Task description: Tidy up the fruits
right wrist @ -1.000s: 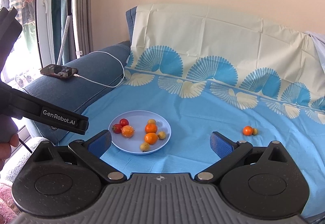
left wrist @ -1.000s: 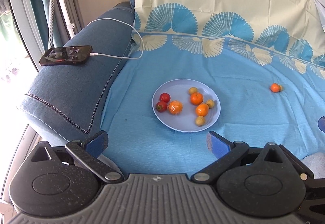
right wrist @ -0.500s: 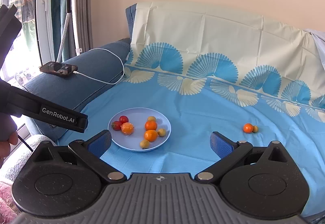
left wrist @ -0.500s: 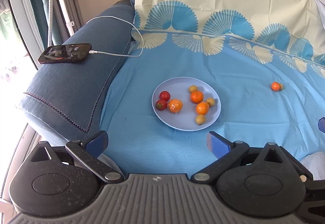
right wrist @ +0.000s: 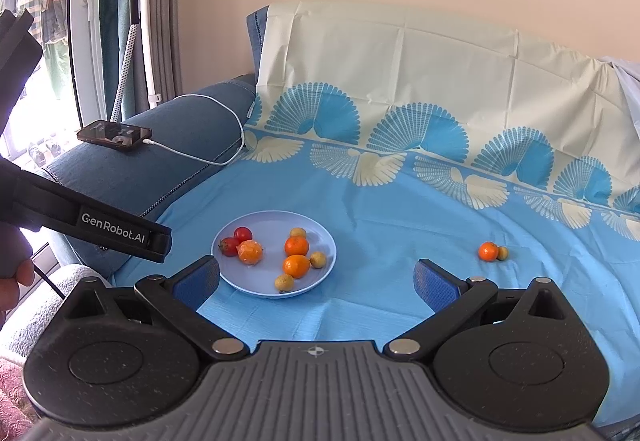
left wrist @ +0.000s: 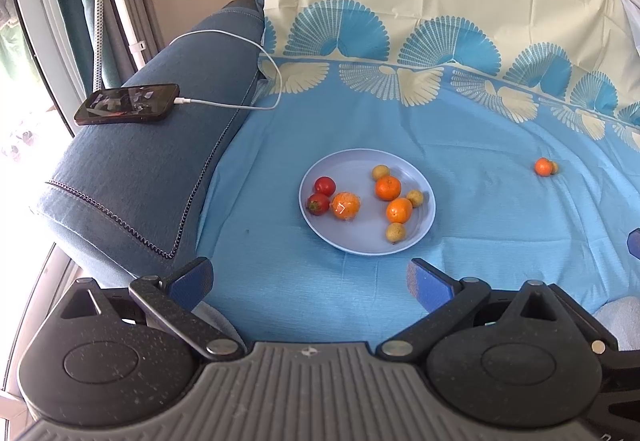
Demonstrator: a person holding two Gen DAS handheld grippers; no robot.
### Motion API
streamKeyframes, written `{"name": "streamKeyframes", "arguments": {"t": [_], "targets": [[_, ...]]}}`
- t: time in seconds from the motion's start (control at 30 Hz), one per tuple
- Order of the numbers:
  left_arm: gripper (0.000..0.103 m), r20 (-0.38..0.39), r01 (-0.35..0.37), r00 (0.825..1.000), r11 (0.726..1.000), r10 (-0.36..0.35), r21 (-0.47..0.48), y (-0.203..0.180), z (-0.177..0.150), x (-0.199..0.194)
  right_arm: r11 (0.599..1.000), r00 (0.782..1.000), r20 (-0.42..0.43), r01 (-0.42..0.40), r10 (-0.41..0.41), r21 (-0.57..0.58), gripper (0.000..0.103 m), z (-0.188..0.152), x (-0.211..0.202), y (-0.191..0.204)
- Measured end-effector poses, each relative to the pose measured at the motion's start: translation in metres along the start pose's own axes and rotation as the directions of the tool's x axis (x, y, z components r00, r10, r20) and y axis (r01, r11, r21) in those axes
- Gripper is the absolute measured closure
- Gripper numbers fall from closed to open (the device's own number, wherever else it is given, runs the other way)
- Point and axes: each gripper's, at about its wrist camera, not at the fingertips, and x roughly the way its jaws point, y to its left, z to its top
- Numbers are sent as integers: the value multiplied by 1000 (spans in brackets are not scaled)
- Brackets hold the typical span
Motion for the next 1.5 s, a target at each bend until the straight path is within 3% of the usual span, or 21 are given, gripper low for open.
{"name": "streamKeyframes", "arguments": {"t": [0.6, 1.0, 1.27, 1.4, 1.5], "targets": [[0, -41, -5, 999, 1000, 6, 20, -5, 1, 15, 999, 999, -32, 3, -2, 33, 1, -4, 12, -4], [0, -104, -1, 995, 998, 7, 63, -30, 13, 42, 992, 997, -67, 41, -33, 119, 1, -12, 29, -34], [0, -132, 45, 991, 986, -24, 161, -92, 38, 76, 953, 978, -86, 203, -188, 224, 1, -20, 41, -100], [0, -127, 94, 990, 970, -67, 225, -139, 55, 100, 909, 946, -113, 323, -303, 264, 1, -30, 52, -150], [0, -118, 169, 983, 938, -140, 302, -188, 72, 127, 872, 921, -138, 390, -365, 297, 1, -36, 65, -192]]}}
